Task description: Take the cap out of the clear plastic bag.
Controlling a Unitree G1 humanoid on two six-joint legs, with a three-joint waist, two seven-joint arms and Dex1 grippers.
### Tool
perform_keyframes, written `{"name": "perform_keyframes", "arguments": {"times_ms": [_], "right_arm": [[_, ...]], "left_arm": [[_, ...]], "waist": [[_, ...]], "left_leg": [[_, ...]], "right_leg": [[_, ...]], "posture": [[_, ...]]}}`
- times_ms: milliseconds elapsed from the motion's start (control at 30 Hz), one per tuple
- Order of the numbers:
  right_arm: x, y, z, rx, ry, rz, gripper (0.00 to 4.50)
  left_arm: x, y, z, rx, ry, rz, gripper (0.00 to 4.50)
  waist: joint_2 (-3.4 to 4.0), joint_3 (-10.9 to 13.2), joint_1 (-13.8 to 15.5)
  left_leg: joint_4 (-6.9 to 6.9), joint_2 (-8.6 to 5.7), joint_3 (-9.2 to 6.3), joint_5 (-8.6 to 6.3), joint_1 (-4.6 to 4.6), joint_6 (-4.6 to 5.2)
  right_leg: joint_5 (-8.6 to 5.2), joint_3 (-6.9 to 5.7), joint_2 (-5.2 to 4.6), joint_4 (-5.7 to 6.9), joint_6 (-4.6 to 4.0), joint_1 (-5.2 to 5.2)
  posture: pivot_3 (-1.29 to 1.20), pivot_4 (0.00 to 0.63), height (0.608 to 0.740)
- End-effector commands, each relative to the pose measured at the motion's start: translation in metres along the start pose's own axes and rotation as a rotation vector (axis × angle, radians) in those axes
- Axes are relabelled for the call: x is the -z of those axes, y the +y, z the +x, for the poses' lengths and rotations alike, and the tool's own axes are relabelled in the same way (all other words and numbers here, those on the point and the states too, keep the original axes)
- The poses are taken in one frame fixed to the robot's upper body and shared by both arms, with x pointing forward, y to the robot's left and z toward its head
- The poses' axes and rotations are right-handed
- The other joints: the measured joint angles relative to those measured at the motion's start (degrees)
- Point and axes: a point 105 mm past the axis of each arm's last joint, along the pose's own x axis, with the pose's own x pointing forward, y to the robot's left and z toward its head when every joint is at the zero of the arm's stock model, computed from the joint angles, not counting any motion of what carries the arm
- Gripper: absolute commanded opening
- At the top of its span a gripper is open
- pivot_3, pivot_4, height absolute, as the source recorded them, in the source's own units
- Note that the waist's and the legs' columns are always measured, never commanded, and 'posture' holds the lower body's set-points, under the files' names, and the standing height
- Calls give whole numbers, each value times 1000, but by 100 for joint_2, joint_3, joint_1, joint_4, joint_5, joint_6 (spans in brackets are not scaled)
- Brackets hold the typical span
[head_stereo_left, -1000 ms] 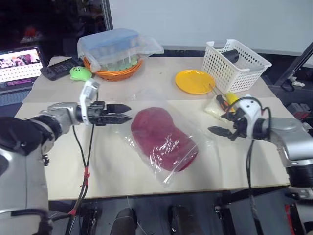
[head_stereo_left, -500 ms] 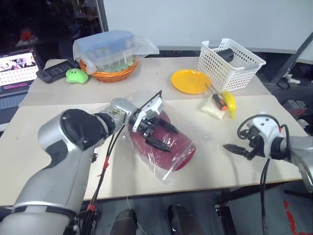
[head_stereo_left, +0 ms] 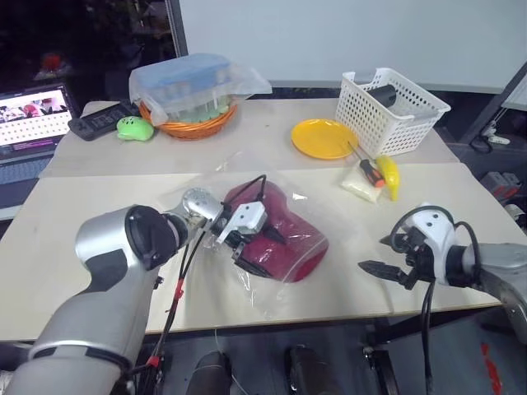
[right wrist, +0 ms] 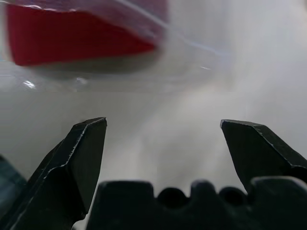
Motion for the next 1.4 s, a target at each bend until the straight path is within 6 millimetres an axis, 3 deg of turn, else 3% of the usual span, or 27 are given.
{"name": "perform_keyframes", "arguments": {"times_ms": [33,100,267,500,600,800,933,1100,1400], "right_arm": [[-21,25,7,-165,-200,197,4500],[-21,29,11,-214,-293,360,4500],[2,33,16,-246,-345,663,4500],[20,31,-7,-266,-376,844,4500],[28,39,-7,-297,-360,905,4500],[28,57,20,-358,-346,994,4500],[32,48,41,-308,-332,1051,4500],[35,23,71,-196,-322,1119,4500],[27,19,91,-211,-314,1121,4500]], "left_arm": [[-36,28,-21,-174,-115,-1,4461],[-47,36,-27,-219,-157,-10,4461],[-72,50,-45,-297,-250,-30,4461],[-79,54,-65,-362,-255,-16,4461],[-82,55,-76,-393,-264,-17,4461],[-86,49,-105,-412,-228,-28,4461],[-89,48,-121,-455,-201,-29,4461],[-97,49,-132,-481,-179,-22,4461],[-98,46,-148,-520,-141,-35,4461]], "waist": [[-2,1,-13],[-2,1,0],[2,-2,56],[3,-2,23],[3,-2,-10],[3,-2,-78],[4,-3,-95],[1,-2,-104],[-15,-12,-163]], "left_leg": [[0,0,-5,0,-1,0],[0,0,-12,0,0,0],[0,-4,-15,0,-5,0],[0,-1,-15,0,-2,1],[-3,2,-15,0,1,1],[-3,3,-16,0,4,1],[-3,4,-17,0,2,1],[-3,6,-17,0,1,1],[-3,9,-16,-1,42,1]], "right_leg": [[0,0,3,0,0,-1],[0,-3,3,3,-1,2],[1,-10,-4,0,-4,6],[-2,-11,-2,0,-1,6],[-5,-12,0,0,-4,8],[-6,-10,1,3,-5,8],[-7,-10,2,0,-5,8],[-6,-13,3,-2,-5,8],[-7,-13,3,-2,-5,51]], "posture": [[0,150,740],[0,150,740],[0,150,740],[0,150,740],[0,150,740],[0,150,740],[0,150,740],[0,150,740],[0,150,740]]}}
